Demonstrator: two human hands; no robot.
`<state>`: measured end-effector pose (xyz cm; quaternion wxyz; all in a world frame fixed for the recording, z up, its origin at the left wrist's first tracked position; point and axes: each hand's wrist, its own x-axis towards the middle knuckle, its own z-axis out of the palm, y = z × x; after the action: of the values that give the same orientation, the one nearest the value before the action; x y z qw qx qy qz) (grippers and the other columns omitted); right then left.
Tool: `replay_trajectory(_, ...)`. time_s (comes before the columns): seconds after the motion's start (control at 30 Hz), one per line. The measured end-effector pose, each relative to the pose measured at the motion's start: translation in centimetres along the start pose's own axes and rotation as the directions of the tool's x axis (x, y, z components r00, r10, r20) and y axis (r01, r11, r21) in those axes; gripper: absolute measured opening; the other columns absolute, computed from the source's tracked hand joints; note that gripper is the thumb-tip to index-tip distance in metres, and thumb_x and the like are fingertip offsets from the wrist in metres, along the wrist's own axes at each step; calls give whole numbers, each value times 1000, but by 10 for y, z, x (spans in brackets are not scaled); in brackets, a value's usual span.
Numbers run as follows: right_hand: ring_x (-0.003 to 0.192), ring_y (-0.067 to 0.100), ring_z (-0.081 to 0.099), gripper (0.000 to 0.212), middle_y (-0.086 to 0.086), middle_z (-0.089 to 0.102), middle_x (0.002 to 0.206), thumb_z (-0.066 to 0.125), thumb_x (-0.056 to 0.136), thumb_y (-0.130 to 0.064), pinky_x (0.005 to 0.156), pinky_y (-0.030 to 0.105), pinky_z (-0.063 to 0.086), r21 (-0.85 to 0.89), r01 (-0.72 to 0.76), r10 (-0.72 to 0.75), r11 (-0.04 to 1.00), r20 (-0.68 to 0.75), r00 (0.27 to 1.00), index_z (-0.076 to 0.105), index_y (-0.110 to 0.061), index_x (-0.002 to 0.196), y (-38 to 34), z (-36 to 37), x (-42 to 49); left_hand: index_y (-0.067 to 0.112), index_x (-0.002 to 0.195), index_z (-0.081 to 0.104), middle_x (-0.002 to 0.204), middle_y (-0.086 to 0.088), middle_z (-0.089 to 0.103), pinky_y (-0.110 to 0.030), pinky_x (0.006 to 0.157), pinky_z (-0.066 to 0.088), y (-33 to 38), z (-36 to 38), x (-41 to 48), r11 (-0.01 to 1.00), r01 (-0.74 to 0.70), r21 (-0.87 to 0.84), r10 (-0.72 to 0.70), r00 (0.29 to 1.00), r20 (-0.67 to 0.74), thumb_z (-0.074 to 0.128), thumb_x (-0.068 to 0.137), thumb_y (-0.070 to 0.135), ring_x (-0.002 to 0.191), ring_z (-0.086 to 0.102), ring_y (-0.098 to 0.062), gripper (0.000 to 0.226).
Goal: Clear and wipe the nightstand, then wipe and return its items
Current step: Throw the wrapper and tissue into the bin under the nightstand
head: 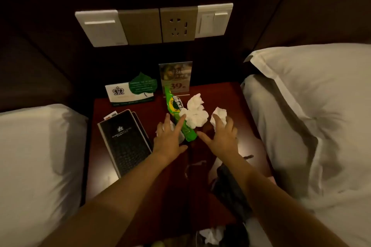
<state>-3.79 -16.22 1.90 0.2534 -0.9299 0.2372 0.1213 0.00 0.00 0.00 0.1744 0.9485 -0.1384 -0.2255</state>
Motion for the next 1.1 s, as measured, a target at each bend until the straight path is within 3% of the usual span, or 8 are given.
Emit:
replay_trajectory(0.17,140,38,14,75,11,3,158,56,82,-59,106,55,35,42,56,-57,998,16,998,22,-37,145,-19,13,33,47,147,5,159,-11,-12,-61,103,33,-8,11,31,995,23,101,-27,999,44,68,81,38,142,8,-45,92)
replay_trajectory(0.33,142,36,11,67,8,-4,159,54,89,-47,106,57,35,-67,-6,11,998,74,997,21,-36,146,-33,23,54,35,145,26,158,-14,0,-57,100,36,-13,11,46,984,-3,176,-2,1000,27,66,83,21,136,17,-40,74)
replay_trajectory(0.53,135,32,21,53,9,22,148,59,89,-30,101,55,32,-154,25,-10,988,96,995,37,-29,138,-32,38,57,21,142,39,139,-15,35,-36,99,38,-21,18,50,991,-101,85,108,991,-80,51,93,12,121,35,-34,51)
replay_trajectory(0.7,134,35,24,45,15,26,147,56,87,-4,100,53,37,-69,51,-48,996,42,998,47,-15,129,-29,45,52,16,135,47,134,-15,40,-37,103,38,-17,17,47,992,-103,-70,96,991,-94,53,92,14,122,40,-35,44)
replay_trajectory(0.77,132,35,27,40,16,31,143,52,88,-4,101,49,39,-11,78,-78,997,25,997,49,-11,127,-26,45,49,14,132,50,133,-16,41,-41,104,39,-14,15,43,988,-119,-99,109,989,-97,54,91,14,123,41,-34,41)
replay_trajectory(0.9,125,36,35,40,21,39,136,49,88,-3,98,37,38,120,152,-152,981,-8,988,52,-5,128,-22,36,42,14,128,53,130,-14,44,-34,103,39,-6,10,32,980,-147,-134,128,982,-141,56,89,17,123,43,-31,39)
replay_trajectory(1.1,118,37,42,37,23,44,128,51,85,0,95,35,38,181,234,-232,955,-36,972,54,1,122,-18,12,26,12,127,54,130,-15,45,-34,97,42,13,-1,8,977,-172,-126,143,968,-207,58,87,10,119,46,-33,40)
